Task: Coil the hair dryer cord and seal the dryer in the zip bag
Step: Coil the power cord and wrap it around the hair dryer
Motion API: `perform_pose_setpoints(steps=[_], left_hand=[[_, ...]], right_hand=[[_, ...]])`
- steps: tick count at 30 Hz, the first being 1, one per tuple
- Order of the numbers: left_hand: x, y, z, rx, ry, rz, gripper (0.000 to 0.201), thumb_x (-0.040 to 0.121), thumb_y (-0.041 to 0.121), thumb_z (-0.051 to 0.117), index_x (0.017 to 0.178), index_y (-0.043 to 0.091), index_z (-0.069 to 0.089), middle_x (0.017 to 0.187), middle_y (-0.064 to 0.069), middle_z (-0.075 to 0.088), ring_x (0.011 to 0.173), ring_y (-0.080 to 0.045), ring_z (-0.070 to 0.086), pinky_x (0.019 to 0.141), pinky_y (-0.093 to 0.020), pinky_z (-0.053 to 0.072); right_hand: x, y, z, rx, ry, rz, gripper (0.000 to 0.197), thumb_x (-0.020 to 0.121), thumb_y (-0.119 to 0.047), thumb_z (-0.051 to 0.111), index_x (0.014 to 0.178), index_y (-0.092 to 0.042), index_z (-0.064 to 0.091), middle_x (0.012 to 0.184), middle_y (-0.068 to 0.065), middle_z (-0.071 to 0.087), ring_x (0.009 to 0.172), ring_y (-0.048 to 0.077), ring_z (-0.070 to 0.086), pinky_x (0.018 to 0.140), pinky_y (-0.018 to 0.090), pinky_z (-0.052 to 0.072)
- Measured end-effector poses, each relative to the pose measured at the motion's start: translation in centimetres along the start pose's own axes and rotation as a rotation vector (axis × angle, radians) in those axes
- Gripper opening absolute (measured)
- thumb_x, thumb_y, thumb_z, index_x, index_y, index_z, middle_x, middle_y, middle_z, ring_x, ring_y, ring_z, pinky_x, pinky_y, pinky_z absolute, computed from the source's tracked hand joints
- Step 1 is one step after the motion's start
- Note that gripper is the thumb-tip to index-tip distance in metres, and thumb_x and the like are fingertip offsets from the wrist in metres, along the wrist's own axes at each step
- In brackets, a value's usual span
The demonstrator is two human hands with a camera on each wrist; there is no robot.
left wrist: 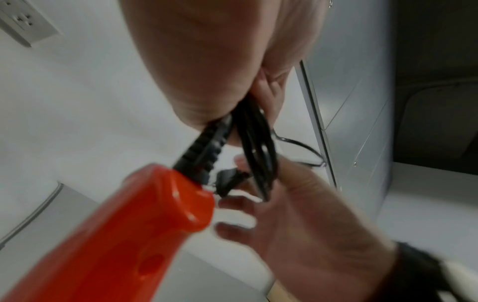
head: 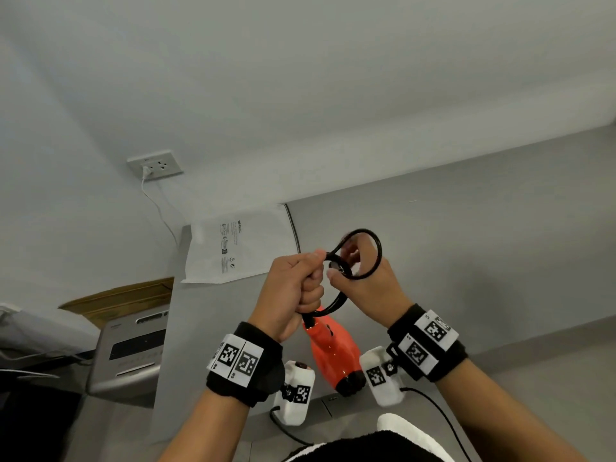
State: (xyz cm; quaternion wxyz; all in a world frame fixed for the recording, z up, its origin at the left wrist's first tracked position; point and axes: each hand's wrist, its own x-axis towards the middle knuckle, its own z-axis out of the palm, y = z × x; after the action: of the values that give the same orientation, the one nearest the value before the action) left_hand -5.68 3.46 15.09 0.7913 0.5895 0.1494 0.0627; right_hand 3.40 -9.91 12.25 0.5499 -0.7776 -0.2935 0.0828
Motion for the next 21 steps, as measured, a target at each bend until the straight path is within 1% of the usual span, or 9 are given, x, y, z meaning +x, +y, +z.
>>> perform_pose_setpoints(steps=[2, 4, 5, 7, 10, 14, 16, 18, 21], left_hand=[[-0.1, -0.1, 0.2, 0.002, -0.017, -0.013, 0.046, 0.105, 0.022, 0.052, 0.062, 0.014, 0.039, 0.053, 0.003, 0.02, 0.038, -0.006, 0.015, 0.04, -0.017, 0.012], [0.0, -0.1, -0.1, -0.02, -0.004, -0.031, 0.046, 0.105, 0.023, 0.053, 0.061, 0.015, 0.04, 0.052, 0.004, 0.021, 0.038, -0.006, 0.015, 0.04, -0.017, 0.011], [0.0, -0.1, -0.3, -0.037, 0.017, -0.041, 0.046, 0.105, 0.024, 0.053, 0.062, 0.016, 0.04, 0.052, 0.004, 0.021, 0.038, -0.006, 0.016, 0.04, -0.018, 0.01], [0.2, 0.1, -1.1, -0.098, 0.078, -0.053, 0.044, 0.105, 0.025, 0.053, 0.063, 0.018, 0.041, 0.052, 0.006, 0.022, 0.038, -0.005, 0.016, 0.04, -0.019, 0.009], [0.7, 1.2, -3.0, -0.208, 0.193, -0.039, 0.042, 0.105, 0.026, 0.051, 0.065, 0.018, 0.042, 0.051, 0.009, 0.021, 0.037, -0.003, 0.016, 0.039, -0.02, 0.006], [1.0, 2.1, -4.7, -0.214, 0.26, -0.019, 0.04, 0.105, 0.026, 0.051, 0.065, 0.019, 0.044, 0.052, 0.009, 0.021, 0.037, -0.003, 0.016, 0.038, -0.02, 0.007], [0.8, 1.5, -4.1, -0.19, 0.255, -0.026, 0.041, 0.105, 0.025, 0.052, 0.065, 0.018, 0.044, 0.053, 0.008, 0.021, 0.038, -0.003, 0.016, 0.039, -0.02, 0.007], [0.9, 1.1, -3.3, -0.208, 0.258, -0.028, 0.042, 0.105, 0.026, 0.051, 0.065, 0.018, 0.044, 0.052, 0.008, 0.021, 0.038, -0.003, 0.016, 0.039, -0.02, 0.007], [1.4, 1.4, -2.8, -0.221, 0.281, -0.001, 0.042, 0.105, 0.026, 0.05, 0.065, 0.019, 0.042, 0.051, 0.009, 0.022, 0.038, -0.003, 0.016, 0.04, -0.022, 0.005]], right_hand=[[0.5, 0.8, 0.0, 0.16, -0.22, -0.035, 0.022, 0.087, -0.005, 0.066, 0.108, -0.014, 0.065, 0.101, 0.004, 0.071, 0.093, 0.019, 0.067, 0.083, 0.03, 0.054], [0.5, 1.2, -0.5, 0.264, -0.347, 0.015, 0.009, 0.092, -0.011, 0.066, 0.097, -0.003, 0.069, 0.091, 0.014, 0.073, 0.084, 0.029, 0.067, 0.081, 0.037, 0.054], [0.4, 1.4, -0.8, 0.292, -0.38, 0.048, 0.017, 0.093, -0.018, 0.067, 0.09, -0.001, 0.068, 0.081, 0.014, 0.071, 0.074, 0.028, 0.064, 0.075, 0.037, 0.053], [0.1, 2.4, -1.5, 0.284, -0.4, 0.062, 0.03, 0.094, -0.028, 0.065, 0.084, -0.001, 0.064, 0.067, 0.009, 0.062, 0.064, 0.024, 0.059, 0.067, 0.035, 0.052], [-0.8, 4.8, -2.9, 0.169, -0.353, 0.074, 0.028, 0.101, -0.023, 0.057, 0.078, -0.008, 0.063, 0.057, 0.004, 0.054, 0.054, 0.023, 0.058, 0.06, 0.031, 0.051], [-2.5, 8.7, -5.1, 0.021, -0.24, 0.159, 0.023, 0.098, -0.022, 0.061, 0.076, -0.02, 0.068, 0.059, -0.001, 0.056, 0.055, 0.018, 0.052, 0.06, 0.039, 0.047], [-3.2, 9.2, -5.3, -0.162, -0.291, 0.12, 0.019, 0.093, -0.025, 0.067, 0.076, -0.029, 0.072, 0.074, -0.008, 0.061, 0.066, 0.014, 0.057, 0.068, 0.041, 0.051], [-3.8, 8.3, -5.0, -0.227, -0.374, 0.133, 0.015, 0.089, -0.03, 0.072, 0.074, -0.029, 0.075, 0.079, -0.006, 0.06, 0.066, 0.012, 0.057, 0.071, 0.043, 0.053], [-4.6, 5.1, -4.7, -0.08, -0.545, 0.176, 0.021, 0.091, -0.025, 0.071, 0.07, -0.021, 0.067, 0.059, -0.006, 0.055, 0.052, 0.008, 0.049, 0.058, 0.028, 0.047]])
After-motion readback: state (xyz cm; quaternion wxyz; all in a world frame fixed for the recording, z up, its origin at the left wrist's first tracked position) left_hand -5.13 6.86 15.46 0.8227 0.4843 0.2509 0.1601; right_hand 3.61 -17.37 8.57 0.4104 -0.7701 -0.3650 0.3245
